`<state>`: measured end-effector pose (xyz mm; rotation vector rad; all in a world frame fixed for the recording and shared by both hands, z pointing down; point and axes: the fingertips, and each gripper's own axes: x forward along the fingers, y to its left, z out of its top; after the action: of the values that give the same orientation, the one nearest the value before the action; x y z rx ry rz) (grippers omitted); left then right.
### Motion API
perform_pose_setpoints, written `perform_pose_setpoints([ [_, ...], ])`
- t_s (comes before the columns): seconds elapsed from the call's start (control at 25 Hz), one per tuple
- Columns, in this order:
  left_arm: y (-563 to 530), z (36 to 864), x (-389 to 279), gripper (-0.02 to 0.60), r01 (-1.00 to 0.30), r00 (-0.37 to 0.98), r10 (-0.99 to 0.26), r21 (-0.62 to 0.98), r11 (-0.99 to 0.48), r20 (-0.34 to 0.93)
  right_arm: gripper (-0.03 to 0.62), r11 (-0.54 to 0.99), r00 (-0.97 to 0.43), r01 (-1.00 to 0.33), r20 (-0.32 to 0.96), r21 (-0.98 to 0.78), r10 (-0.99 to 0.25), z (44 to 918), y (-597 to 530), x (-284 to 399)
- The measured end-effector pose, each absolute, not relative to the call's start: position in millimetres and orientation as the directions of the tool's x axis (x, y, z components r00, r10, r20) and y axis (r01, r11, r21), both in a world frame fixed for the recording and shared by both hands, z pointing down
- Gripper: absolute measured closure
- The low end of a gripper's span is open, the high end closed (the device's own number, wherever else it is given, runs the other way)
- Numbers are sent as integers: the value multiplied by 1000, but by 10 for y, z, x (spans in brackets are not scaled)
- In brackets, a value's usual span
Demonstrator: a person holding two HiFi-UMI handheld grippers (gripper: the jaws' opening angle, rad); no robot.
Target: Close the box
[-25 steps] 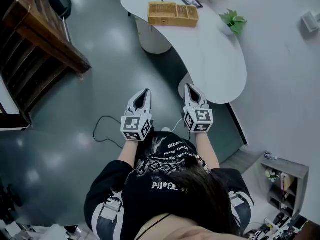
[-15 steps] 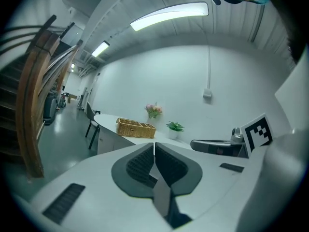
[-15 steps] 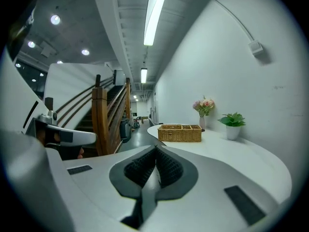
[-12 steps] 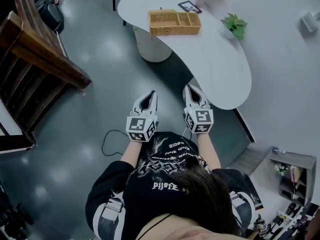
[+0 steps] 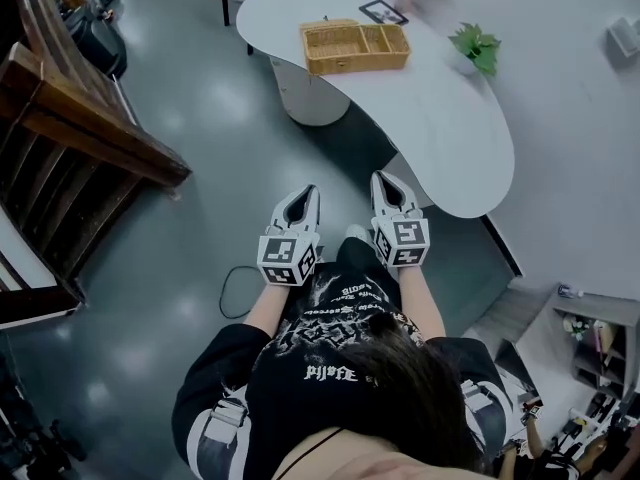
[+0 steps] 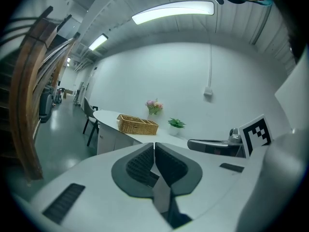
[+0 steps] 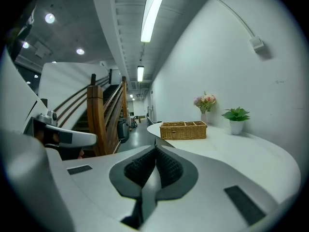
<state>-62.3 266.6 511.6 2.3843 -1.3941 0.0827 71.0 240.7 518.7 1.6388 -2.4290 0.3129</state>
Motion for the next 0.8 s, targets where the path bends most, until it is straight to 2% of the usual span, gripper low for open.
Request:
perform_pose_setpoints([
  [0.8, 1735, 5194, -514, 554, -898, 409, -876, 280, -339, 253, 568, 415, -427, -904, 264, -105, -865, 5220, 1249, 1048],
])
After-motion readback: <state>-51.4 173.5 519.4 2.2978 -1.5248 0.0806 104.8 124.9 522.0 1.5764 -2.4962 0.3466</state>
